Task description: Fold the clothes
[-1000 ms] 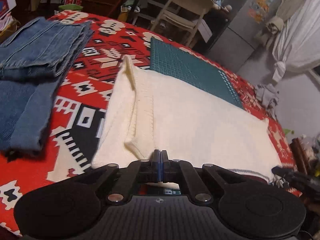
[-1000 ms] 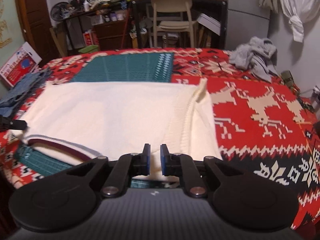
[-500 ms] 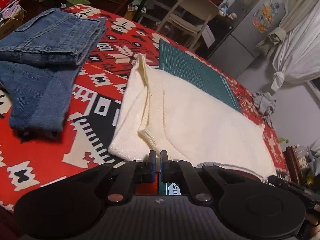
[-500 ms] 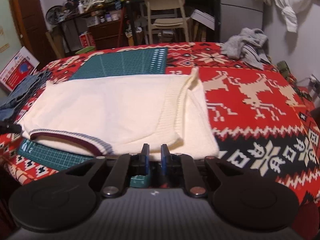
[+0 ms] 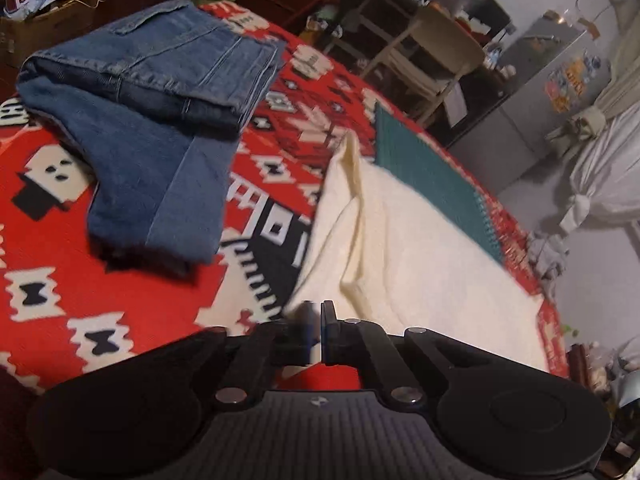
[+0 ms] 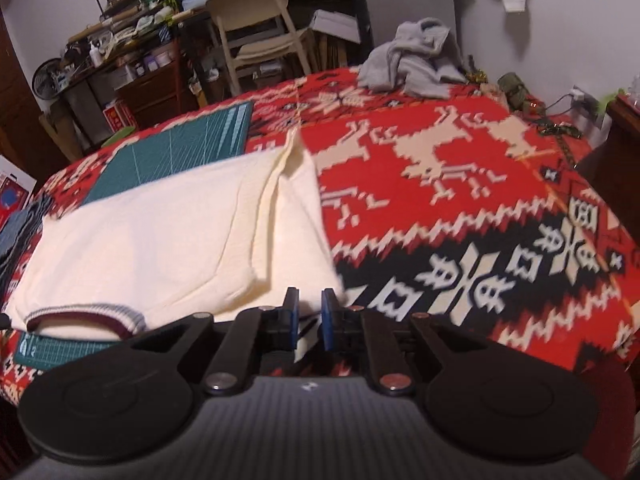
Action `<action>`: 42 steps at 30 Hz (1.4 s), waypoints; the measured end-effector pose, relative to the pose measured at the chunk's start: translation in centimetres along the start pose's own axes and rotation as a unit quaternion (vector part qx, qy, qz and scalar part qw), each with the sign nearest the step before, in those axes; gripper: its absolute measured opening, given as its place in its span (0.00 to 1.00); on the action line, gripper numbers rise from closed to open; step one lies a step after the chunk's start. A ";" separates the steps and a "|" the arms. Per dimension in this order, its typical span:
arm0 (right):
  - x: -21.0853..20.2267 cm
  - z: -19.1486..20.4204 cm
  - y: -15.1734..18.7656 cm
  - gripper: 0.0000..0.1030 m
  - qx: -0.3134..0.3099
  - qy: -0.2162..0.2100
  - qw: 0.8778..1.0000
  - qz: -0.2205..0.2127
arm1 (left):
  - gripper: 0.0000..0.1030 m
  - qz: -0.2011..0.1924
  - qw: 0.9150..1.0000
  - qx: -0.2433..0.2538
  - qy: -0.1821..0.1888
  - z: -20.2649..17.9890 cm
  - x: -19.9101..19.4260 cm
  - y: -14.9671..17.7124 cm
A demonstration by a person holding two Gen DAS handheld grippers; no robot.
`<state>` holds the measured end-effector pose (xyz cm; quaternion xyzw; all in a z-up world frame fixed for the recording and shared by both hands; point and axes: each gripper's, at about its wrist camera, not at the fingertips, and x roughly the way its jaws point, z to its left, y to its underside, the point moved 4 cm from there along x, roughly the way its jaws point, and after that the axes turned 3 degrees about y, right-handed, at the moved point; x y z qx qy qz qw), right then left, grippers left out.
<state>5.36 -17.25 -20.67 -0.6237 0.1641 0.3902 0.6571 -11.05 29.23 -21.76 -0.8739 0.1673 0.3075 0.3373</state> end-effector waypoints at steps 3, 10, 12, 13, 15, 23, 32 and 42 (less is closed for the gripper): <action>-0.1 1.0 -1.0 0.12 -0.026 -0.018 0.999 -0.014 | 0.08 0.004 0.999 -0.001 0.039 -0.7 0.1 -0.4; 2.7 2.2 -3.1 0.12 -0.023 -0.046 0.999 -0.017 | 0.08 0.030 0.998 0.014 0.046 -1.3 2.3 -0.5; 3.8 2.3 -3.6 0.12 -0.019 -0.052 0.998 -0.015 | 0.08 0.032 0.998 0.004 0.052 -0.8 2.4 -0.3; 4.3 2.4 -3.9 0.12 -0.017 -0.056 0.998 -0.014 | 0.08 0.032 0.998 -0.002 0.053 -0.6 2.3 -0.2; 5.4 2.4 -4.2 0.12 -0.014 -0.056 0.998 -0.008 | 0.07 0.032 0.998 -0.012 0.057 -0.2 2.2 0.0; 4.5 0.8 -2.4 0.06 -0.007 -0.031 0.999 0.015 | 0.07 0.031 0.998 0.000 0.052 -0.2 1.7 0.3; 0.7 0.0 0.2 0.06 -0.017 -0.022 0.999 0.032 | 0.07 0.015 0.999 0.028 0.028 -1.1 2.0 -0.4; -0.6 0.4 -0.4 0.12 -0.004 -0.045 0.999 0.018 | 0.07 -0.011 0.999 0.007 0.046 -1.9 5.1 -3.9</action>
